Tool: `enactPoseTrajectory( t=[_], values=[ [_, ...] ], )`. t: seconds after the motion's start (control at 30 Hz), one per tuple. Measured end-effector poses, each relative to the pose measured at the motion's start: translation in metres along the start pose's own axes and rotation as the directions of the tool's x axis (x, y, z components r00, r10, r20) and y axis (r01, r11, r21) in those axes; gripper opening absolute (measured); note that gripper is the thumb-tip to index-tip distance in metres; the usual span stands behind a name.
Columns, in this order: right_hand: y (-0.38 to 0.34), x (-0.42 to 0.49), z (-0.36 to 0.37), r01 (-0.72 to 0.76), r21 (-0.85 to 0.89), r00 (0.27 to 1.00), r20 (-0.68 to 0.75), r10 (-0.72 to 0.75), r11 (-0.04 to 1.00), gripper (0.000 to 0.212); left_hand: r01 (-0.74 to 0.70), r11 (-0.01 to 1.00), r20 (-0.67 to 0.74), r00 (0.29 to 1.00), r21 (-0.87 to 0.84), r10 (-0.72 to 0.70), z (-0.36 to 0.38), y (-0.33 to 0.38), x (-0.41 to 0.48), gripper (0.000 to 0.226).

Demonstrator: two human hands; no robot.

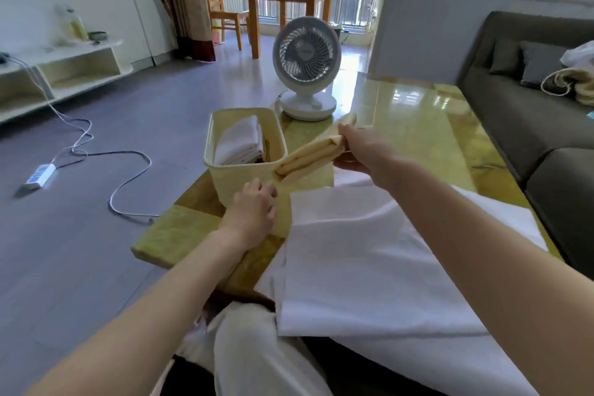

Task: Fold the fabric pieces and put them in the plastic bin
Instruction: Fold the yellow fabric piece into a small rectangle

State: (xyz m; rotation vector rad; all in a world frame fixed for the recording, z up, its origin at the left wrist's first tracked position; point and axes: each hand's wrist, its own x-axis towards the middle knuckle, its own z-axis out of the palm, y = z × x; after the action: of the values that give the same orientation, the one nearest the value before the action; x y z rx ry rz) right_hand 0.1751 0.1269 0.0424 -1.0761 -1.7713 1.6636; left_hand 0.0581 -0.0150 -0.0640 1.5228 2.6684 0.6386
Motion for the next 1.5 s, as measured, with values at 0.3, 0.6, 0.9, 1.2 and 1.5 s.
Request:
enactPoseTrajectory(
  t=[0.3,0.6,0.9,1.2,1.5],
  values=[
    [-0.057,0.076,0.1,0.273,-0.068,0.956,0.129,-0.263,0.96,0.024,0.309,0.945,-0.278,0.922,0.105,-0.271,-0.051,-0.075,0.056,0.032],
    [0.003,0.148,0.138,0.104,-0.561,0.993,0.104,-0.055,0.821,0.033,0.341,0.94,-0.221,0.917,-0.002,-0.333,-0.04,-0.095,0.069,0.035],
    [0.012,0.139,0.14,0.367,-0.73,0.925,0.222,-0.308,0.577,0.029,0.326,0.945,-0.217,0.923,0.001,-0.318,-0.039,-0.096,0.069,0.034],
    [0.021,0.121,0.125,0.465,-0.714,0.884,0.409,-0.226,0.523,0.031,0.336,0.94,-0.187,0.929,0.06,-0.32,-0.042,-0.09,0.066,0.035],
    [0.049,0.048,0.077,0.537,-0.629,0.827,0.264,-0.496,0.562,0.028,0.226,0.96,-0.3,0.939,0.165,-0.17,-0.035,-0.046,0.046,0.029]
  ],
)
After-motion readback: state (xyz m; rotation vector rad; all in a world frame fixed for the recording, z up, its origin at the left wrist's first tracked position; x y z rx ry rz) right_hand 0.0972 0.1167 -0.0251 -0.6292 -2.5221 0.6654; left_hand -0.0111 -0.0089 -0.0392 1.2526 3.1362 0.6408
